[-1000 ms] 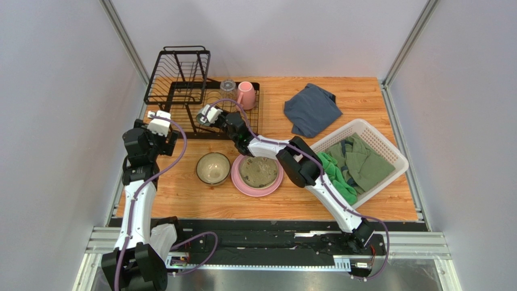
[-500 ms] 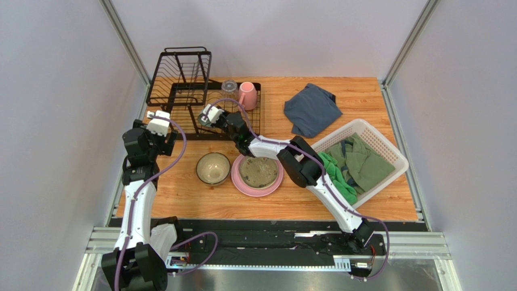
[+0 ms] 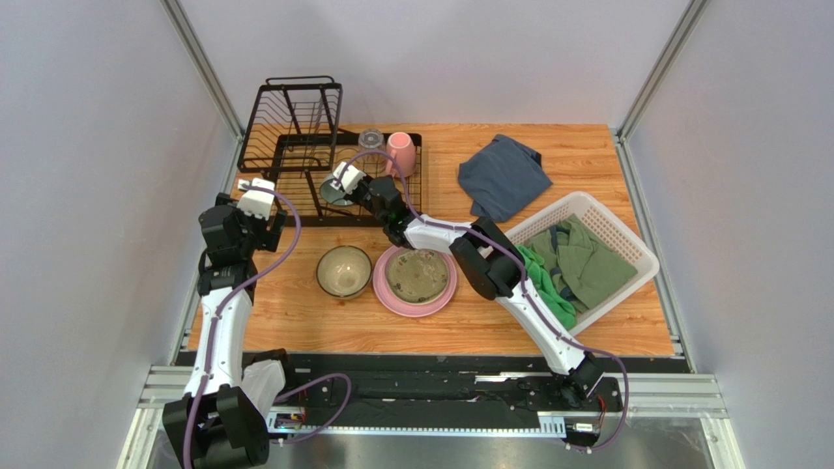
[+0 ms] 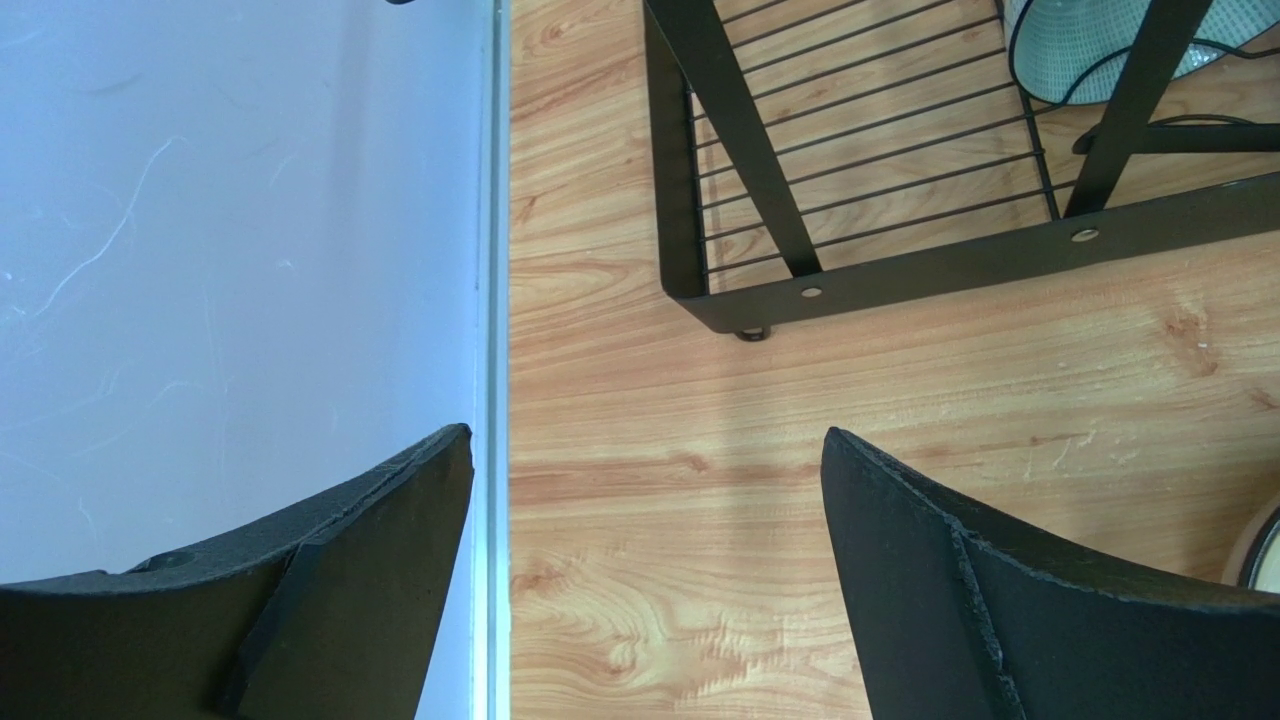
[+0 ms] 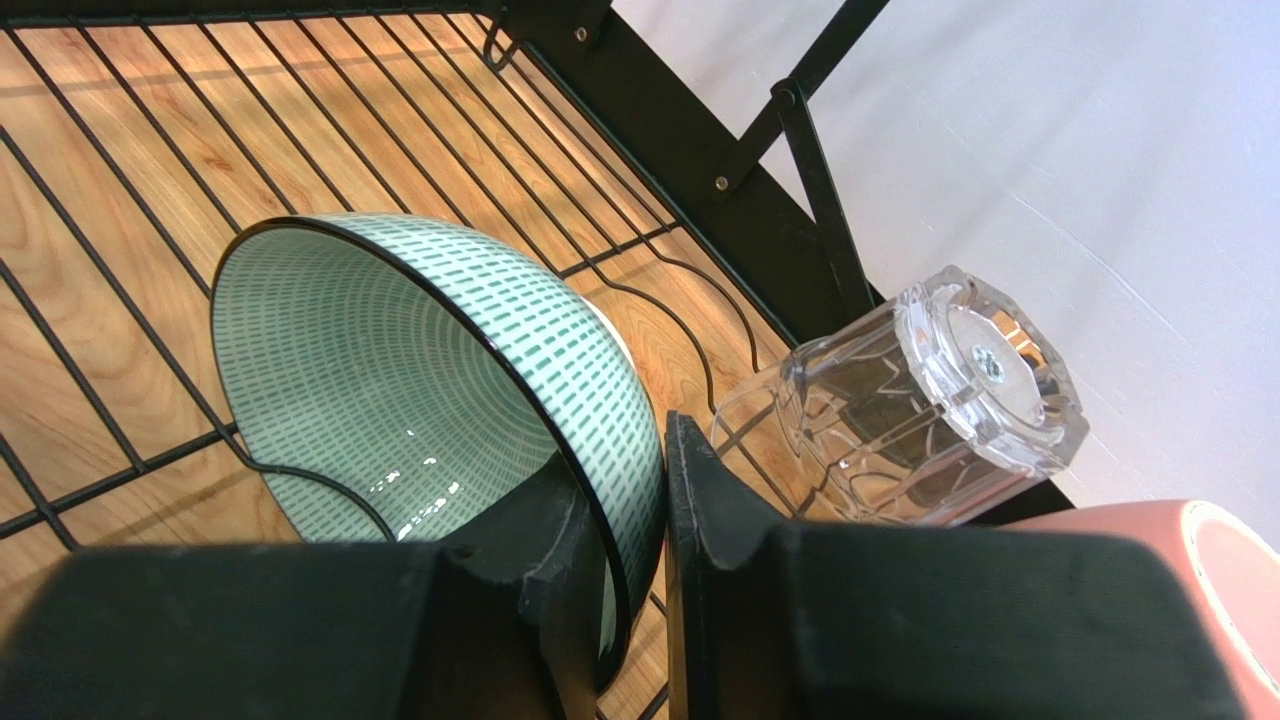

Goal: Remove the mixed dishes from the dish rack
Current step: Pick up the bowl from the dish rack.

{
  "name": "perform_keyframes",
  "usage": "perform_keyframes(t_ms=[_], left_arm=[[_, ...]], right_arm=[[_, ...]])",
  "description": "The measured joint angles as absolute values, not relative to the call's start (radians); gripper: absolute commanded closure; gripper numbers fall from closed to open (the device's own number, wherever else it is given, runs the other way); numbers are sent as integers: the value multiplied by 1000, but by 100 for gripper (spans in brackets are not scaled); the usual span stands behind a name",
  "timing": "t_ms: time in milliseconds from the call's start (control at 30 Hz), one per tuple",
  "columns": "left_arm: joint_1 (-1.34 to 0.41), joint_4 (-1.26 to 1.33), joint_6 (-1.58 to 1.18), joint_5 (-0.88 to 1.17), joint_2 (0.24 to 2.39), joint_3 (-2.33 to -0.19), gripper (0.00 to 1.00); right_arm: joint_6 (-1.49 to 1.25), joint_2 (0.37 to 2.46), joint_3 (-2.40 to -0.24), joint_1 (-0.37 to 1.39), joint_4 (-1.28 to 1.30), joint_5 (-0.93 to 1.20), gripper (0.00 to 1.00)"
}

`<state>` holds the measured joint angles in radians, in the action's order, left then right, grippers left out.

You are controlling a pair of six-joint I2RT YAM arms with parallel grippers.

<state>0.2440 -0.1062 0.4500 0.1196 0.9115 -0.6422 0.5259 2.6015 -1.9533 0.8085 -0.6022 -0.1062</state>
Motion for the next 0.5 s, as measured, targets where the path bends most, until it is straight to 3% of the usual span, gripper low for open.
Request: perform_keyframes(t_ms=[500], left_arm=[[246, -76, 451, 113, 937, -642, 7]], right_arm=[[445, 2602, -1992, 799, -551, -107, 100]])
